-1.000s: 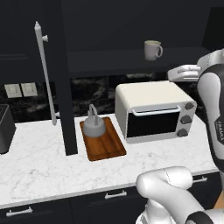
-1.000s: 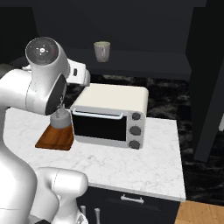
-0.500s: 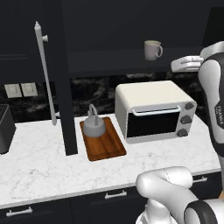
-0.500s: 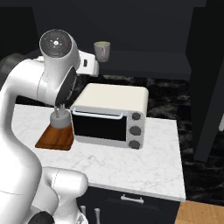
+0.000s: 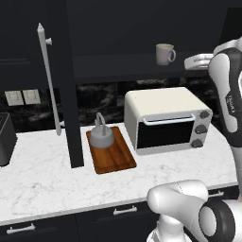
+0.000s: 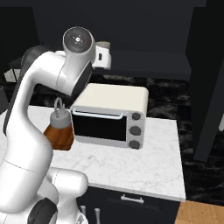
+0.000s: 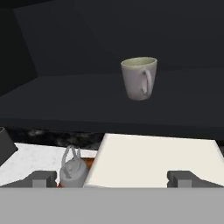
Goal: Pick the kettle from the counter and place it on the tray. Then pick the mug from the cabinet and place it on the tray. Then close the cabinet doors.
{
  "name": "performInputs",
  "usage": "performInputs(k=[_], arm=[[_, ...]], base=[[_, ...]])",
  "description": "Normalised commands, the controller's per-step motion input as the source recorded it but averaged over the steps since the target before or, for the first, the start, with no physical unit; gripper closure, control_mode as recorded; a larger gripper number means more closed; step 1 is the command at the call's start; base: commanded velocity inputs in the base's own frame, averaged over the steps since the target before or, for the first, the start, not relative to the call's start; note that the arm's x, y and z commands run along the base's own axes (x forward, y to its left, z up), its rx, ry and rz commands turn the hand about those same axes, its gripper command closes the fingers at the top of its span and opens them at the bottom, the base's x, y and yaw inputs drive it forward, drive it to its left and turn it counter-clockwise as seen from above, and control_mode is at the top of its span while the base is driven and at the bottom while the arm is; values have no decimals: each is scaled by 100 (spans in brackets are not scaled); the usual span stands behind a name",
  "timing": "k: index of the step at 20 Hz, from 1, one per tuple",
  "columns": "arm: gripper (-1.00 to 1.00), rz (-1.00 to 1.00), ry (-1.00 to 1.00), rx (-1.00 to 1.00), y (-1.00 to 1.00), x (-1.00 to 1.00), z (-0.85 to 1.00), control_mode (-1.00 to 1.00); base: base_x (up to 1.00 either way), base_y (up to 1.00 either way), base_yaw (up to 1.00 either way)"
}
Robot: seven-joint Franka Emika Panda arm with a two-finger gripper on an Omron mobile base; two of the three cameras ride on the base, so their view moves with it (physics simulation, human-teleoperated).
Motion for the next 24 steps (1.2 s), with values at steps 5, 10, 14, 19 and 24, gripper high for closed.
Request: performInputs(k=[5,10,14,19,24], arm=[[-100,0,1,2,-14,51,0,-100],[-100,0,-1,0,0,39,-5,-100],[-100,0,-2,0,1,48,0,-100],[-100,0,-2,3,1,42,1,-100],[-100,0,0,2,0,25,-1,-100]], base=[[0,0,0],[0,0,0],[0,0,0],[0,0,0],[0,0,0]])
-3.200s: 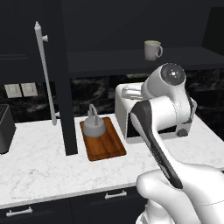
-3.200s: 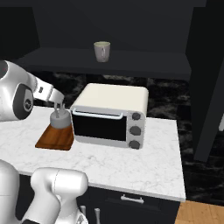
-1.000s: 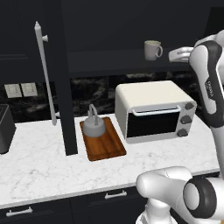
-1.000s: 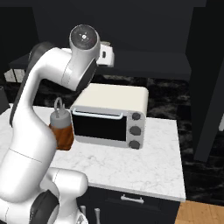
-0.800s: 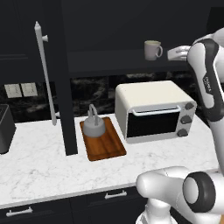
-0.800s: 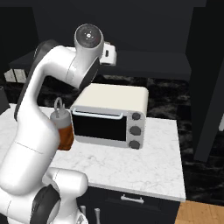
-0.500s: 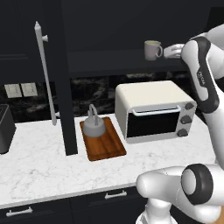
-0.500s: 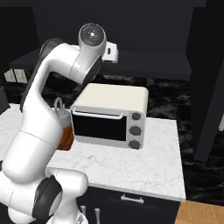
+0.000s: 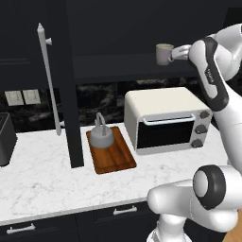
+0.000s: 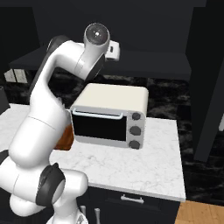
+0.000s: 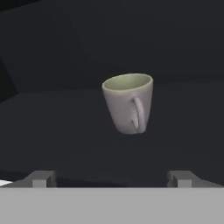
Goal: Pick the kettle from the counter and place it on the tray. Then pick the mug from the cabinet and place it on the tray. Then close the cabinet doors.
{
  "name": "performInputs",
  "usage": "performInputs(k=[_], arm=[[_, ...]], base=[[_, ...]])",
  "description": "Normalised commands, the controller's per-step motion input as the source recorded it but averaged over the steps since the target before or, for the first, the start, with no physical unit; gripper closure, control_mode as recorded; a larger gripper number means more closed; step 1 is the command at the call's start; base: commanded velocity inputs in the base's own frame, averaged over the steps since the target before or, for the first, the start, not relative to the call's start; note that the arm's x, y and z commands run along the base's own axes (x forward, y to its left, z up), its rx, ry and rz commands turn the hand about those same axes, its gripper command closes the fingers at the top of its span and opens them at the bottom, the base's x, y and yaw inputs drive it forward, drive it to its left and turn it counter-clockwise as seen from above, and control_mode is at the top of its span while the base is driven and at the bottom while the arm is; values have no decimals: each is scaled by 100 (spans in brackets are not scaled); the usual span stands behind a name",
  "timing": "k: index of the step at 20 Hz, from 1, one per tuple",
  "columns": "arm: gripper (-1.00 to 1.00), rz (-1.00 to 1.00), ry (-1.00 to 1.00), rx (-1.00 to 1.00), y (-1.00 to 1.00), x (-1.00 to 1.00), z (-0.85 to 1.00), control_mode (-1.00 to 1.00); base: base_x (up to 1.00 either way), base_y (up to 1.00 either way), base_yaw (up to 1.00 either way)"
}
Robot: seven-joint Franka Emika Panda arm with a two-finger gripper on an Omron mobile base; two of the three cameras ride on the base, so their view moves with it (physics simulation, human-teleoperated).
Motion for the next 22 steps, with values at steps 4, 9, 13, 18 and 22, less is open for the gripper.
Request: performInputs(k=[4,9,13,18,22], arm=[[-100,0,0,2,0,31,-1,-100],[-100,0,0,4,-2,29,-7,-100],[-100,0,0,6,-5,26,-4,-100],[-100,4,0,5,-3,17,-6,-100],[-100,5,0,2,-5,23,-6,-100]], base=[[0,0,0],[0,0,0],[0,0,0],[0,0,0],[0,0,0]])
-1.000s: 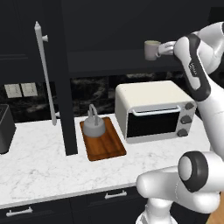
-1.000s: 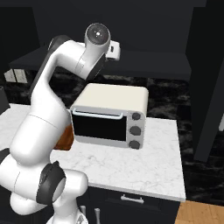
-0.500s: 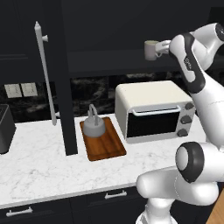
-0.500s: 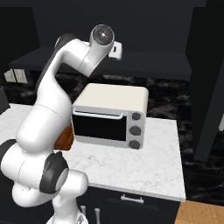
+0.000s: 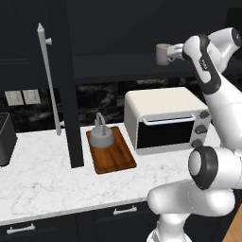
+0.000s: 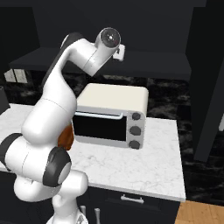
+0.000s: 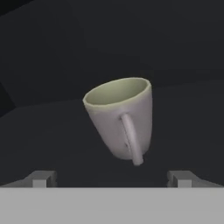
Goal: Pick the kettle from the counter and place it on the tray. Then pick the mug from the cabinet and place it on the tray. Then close the cabinet doors.
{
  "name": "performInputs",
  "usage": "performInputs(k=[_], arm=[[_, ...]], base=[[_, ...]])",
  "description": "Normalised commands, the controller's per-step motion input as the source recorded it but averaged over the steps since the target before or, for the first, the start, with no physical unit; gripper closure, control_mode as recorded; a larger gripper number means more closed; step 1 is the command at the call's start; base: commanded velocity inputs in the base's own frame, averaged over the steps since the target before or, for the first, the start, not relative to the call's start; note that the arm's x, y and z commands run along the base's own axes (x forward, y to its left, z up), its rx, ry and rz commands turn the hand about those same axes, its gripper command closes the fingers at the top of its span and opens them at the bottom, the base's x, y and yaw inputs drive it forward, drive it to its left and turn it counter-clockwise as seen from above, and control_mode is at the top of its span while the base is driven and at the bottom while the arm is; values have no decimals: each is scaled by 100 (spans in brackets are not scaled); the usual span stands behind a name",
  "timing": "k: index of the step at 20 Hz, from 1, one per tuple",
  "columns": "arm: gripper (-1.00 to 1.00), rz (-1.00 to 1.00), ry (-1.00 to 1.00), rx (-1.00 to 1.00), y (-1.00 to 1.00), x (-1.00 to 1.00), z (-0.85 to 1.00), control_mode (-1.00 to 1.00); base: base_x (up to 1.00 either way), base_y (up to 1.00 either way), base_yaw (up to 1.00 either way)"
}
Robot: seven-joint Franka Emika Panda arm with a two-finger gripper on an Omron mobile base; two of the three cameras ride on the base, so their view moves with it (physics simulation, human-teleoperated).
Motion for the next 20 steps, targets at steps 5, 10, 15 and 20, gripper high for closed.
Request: performInputs(k=[5,10,15,20], arm=[[-100,5,0,0,-7,28,-11,-100],[-100,4,0,0,-8,27,-4,-100],[-100,2,0,0,0,28,0,-100],[-100,0,0,0,3,6,0,-100]], base=[[0,0,0],[0,0,0],[0,0,0],[0,0,0]])
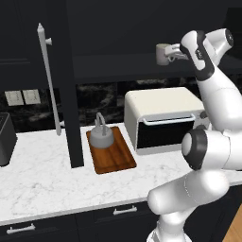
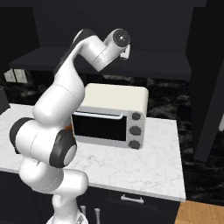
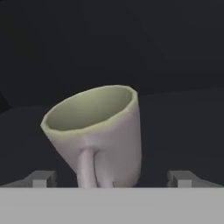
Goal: Pick the kettle from the counter and place it on the tray. Then pick the mug from the cabinet and place it on the tray. Then close the cabinet doors.
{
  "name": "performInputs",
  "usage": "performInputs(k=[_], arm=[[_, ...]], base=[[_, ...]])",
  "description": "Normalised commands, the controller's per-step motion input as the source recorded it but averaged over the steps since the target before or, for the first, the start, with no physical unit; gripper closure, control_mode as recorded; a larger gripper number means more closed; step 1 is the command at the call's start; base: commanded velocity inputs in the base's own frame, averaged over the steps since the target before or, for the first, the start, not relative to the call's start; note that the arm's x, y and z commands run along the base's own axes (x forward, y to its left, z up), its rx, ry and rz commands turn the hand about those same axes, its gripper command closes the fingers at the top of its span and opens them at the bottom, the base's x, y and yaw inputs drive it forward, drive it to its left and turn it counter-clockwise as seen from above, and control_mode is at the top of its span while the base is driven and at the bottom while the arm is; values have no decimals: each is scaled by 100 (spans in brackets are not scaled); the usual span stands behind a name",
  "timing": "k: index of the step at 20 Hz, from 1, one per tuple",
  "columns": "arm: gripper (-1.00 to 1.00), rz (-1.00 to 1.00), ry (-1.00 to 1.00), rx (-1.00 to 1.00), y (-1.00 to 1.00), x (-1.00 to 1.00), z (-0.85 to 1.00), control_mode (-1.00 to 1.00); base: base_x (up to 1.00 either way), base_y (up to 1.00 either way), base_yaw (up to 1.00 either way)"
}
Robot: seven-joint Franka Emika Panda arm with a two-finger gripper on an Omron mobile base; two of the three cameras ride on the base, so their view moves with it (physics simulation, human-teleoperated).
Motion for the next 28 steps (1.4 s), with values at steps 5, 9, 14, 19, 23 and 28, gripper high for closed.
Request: performInputs(k=[5,9,14,19,23,28], arm=[[-100,0,-3,0,2,-1,0,-100],[100,0,-7,-1,5,-1,-1,-100],[100,0,-2,-1,6,2,-11,-100],[100,0,0,-3,8,2,-15,-100],[100,0,0,0,3,-6,0,-100],[100,3,-1,0,8,-64,6,-100]], base=[[0,0,0],[0,0,0],[0,0,0],[0,0,0],[0,0,0],[0,0,0]])
